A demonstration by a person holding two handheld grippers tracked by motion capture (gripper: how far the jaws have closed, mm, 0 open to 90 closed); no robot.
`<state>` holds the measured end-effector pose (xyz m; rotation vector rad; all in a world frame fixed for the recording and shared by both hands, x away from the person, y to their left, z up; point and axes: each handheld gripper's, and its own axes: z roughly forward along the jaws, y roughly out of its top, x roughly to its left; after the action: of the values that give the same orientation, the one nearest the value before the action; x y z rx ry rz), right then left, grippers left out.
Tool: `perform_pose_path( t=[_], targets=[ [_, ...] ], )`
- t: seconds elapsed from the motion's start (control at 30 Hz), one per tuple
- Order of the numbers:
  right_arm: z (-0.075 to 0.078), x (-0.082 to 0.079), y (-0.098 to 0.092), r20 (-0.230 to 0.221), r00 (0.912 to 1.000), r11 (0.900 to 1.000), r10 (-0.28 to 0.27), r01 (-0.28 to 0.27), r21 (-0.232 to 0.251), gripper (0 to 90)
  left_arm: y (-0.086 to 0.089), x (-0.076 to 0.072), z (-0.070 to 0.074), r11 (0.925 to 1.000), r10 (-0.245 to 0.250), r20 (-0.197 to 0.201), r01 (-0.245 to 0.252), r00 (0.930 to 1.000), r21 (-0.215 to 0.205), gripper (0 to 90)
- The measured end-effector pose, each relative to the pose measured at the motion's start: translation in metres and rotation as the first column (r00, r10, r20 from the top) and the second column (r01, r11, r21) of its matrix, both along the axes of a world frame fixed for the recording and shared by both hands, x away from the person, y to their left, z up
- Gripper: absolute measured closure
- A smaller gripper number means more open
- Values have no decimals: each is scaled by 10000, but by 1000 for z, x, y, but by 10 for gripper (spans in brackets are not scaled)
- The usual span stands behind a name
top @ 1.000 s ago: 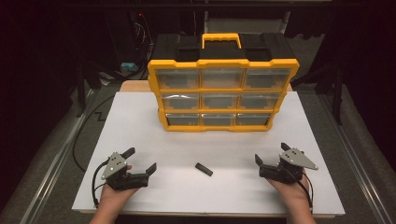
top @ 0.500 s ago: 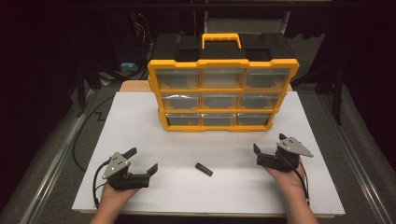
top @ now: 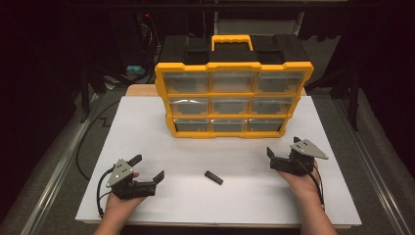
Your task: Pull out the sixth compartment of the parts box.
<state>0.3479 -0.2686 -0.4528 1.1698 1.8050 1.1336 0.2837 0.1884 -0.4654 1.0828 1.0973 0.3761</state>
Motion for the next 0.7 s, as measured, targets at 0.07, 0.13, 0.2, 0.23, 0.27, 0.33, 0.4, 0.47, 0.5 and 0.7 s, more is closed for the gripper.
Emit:
perform_pose_path(
  t=[0.07,0.13,0.2,0.23,0.27,0.33,0.4,0.47,0.5,0.7],
  targets=[
    [0,-2,-1,-9,10000,10000,44,-44,4,0,0,-1,0,10000,15,85,-15,10000,25,3],
    [1,-5,-3,-88,9999,9998,108,-110,-184,0,0,-1,0,10000,12,109,-12,9999,27,3],
    [1,-7,-4,-91,9999,9997,118,-120,-227,0,0,-1,0,10000,-4,106,4,9999,30,3],
    [1,-8,-5,-71,9999,9994,120,-122,-332,0,0,-1,0,10000,-3,109,3,9999,43,3],
    [1,-10,-6,-114,9998,9992,132,-137,-378,0,0,-1,0,10000,5,119,-5,9999,55,3],
    [-1,-16,-9,-207,9996,9982,204,-216,-561,0,0,-2,0,10000,11,141,-11,9999,30,3],
    [-1,-18,-10,-289,9993,9981,231,-247,-569,0,-1,-2,0,10000,-1,176,-1,9998,89,3],
    [-2,-20,-11,-325,9991,9973,280,-302,-672,0,-1,-2,0,9999,8,178,-10,9998,102,2],
    [-2,-21,-11,-334,9990,9970,281,-304,-713,0,-1,-2,0,10000,12,186,-13,9998,97,2],
    [-4,-22,-6,-372,9985,9914,398,-441,-1229,0,1,-2,1,9999,77,210,-79,9997,63,2]
  ],
)
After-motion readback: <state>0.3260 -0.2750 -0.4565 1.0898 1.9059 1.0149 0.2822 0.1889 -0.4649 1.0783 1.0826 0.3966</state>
